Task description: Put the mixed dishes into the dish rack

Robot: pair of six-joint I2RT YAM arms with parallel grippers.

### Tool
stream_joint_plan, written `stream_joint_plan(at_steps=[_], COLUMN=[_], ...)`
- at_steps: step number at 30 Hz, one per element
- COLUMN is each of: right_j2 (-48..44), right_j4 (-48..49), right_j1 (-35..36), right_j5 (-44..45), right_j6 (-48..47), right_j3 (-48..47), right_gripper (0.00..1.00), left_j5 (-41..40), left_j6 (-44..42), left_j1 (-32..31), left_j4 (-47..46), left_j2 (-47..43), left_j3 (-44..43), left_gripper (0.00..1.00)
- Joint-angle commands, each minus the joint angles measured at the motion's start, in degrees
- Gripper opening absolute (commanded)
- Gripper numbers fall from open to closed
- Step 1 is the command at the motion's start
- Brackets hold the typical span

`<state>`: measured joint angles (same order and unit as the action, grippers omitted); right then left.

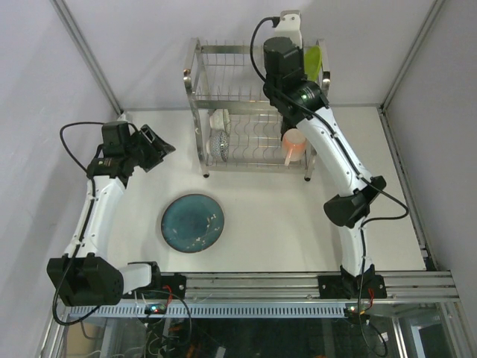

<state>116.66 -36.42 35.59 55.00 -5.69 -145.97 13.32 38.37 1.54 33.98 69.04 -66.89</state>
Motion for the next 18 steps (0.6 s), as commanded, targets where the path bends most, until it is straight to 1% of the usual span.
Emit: stream_joint_plan(at_steps=[1,12,18], right_j2=[1.19,3.71,4.25], right_j4=[3.59,1.54,-0.1], right_j1=[-0.5,-1.3,-1.76], right_j5=[1.35,2.12,0.76], right_j6=[-0.93,1.65,4.12], right_j3=[-3.21,-3.32,-2.42], right_gripper=[0.0,0.0,0.0], left_j5=[1.39,3.07,3.12], left_j6=[-2.49,-3.7,-3.99], left_j1=[0.39,1.3,1.56], left_j4=[0.2,0.85,1.02], left_j2=[0.43,1.98,1.88], left_j3=[-5.57,-7.08,-6.94], left_gripper=[0.61,0.61,0.61])
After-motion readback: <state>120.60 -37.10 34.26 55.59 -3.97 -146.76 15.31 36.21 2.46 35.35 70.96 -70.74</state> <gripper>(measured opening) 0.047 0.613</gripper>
